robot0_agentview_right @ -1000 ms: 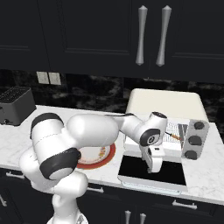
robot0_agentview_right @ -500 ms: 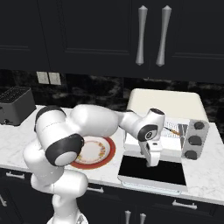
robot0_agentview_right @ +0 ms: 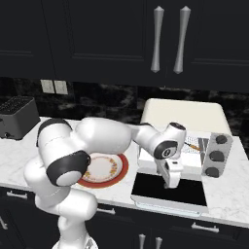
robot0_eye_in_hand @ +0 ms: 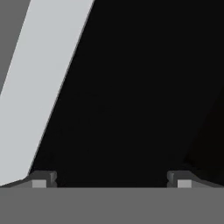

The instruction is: Pick up the kebab skewer and baguette bread, and place them inside the toaster oven. Close the toaster oven door and start by setting the timer.

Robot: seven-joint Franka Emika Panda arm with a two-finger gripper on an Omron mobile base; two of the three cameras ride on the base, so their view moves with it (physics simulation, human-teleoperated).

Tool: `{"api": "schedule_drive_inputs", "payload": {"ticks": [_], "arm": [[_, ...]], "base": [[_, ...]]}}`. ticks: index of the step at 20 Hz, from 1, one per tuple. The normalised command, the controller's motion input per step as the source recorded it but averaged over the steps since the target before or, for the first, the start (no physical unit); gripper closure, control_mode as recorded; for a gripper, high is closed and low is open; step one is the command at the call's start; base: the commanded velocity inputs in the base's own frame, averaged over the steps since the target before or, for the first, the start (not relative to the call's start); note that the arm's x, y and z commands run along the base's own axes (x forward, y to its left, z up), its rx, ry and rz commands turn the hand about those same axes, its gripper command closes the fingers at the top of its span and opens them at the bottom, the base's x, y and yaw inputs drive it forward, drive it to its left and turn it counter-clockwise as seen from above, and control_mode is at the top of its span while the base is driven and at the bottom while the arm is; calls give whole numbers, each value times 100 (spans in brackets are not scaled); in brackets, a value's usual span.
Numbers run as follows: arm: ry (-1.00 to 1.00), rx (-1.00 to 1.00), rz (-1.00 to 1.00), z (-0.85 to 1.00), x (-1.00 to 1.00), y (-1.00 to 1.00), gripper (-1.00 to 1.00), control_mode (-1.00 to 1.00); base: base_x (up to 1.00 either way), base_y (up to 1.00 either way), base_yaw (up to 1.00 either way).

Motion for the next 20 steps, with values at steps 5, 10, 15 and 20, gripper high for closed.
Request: {"api": "schedule_drive_inputs", "payload": {"ticks": [5, 10, 15, 20], "arm": [[-4, 0, 25, 23, -91, 0, -100, -100], [0, 0, 62, 4, -100, 0, -100, -100], [0, 0, 80, -2, -89, 0, -100, -100], [0, 2, 70, -19, -58, 0, -100, -100]], "base": [[0, 0, 0], [0, 0, 0], [0, 0, 0], [0, 0, 0]]}}
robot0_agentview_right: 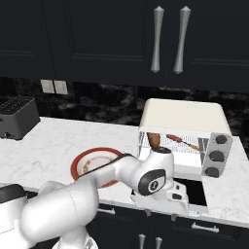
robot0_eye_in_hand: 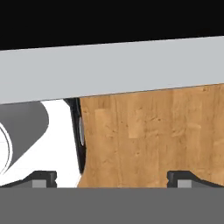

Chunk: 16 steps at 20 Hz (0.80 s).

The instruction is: Pick up the kebab skewer and baguette bread, and place them inside the toaster oven. Close the toaster oven door and start by setting the timer.

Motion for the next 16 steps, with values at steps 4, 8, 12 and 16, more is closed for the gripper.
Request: {"api": "schedule_drive_inputs", "payload": {"ticks": [4, 8, 12, 16], "arm": [[-3, 13, 35, -30, -10, 2, -100, -100], [-5, 11, 8, -33, 9, 1, -100, -100], [-1, 7, 0, -34, 15, 0, -100, -100], [0, 5, -2, -38, 20, 0, -100, -100]], "base": [[0, 0, 0], [0, 0, 0], [0, 0, 0], [0, 0, 0]]}}
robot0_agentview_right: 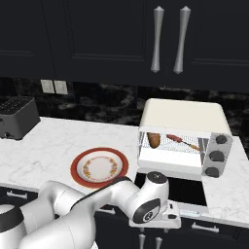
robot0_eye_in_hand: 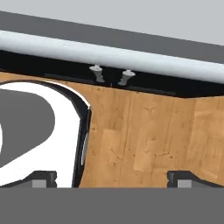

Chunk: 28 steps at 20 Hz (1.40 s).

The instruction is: Pick up the kebab skewer and baguette bread, and place them inside the toaster oven. Close the toaster oven door and start by setting the timer.

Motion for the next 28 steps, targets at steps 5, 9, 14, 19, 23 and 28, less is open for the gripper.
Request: {"api": "schedule_drive_inputs", "payload": {"ticks": [5, 9, 14, 19, 23, 28], "arm": [[0, 5, -4, -11, 55, 0, -100, -100], [0, 5, -3, -3, 49, 0, -100, -100], [-5, 4, -3, 0, 38, 0, -100, -100], [-12, 4, -3, 20, 45, 0, -100, -100], [-10, 1, -1, 56, 78, 0, -100, -100], [-12, 0, 0, 58, 87, 0, -100, -100]], "base": [[0, 0, 0], [0, 0, 0], [0, 0, 0], [0, 0, 0], [0, 0, 0], [0, 0, 0]]}}
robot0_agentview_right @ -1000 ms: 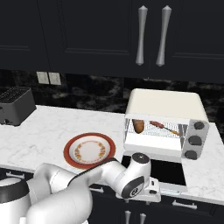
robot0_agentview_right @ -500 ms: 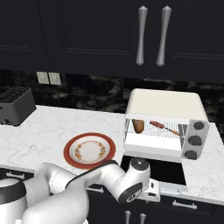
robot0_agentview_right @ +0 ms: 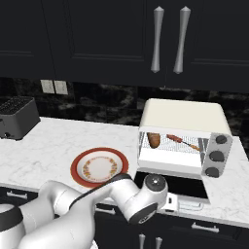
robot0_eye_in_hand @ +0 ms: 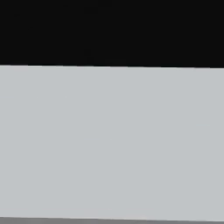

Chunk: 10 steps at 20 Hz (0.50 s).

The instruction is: Pick up the kebab skewer and baguette bread, and place them inside the toaster oven. Close the toaster oven door and start by setting the timer.

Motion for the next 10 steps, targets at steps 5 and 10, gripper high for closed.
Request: {"api": "schedule_drive_inputs", "payload": {"ticks": [5, 10], "arm": [[-16, 0, 0, 37, 99, 1, -100, -100], [-14, 0, 0, 33, 100, 6, -100, -100]], "base": [[0, 0, 0], [0, 0, 0]]}}
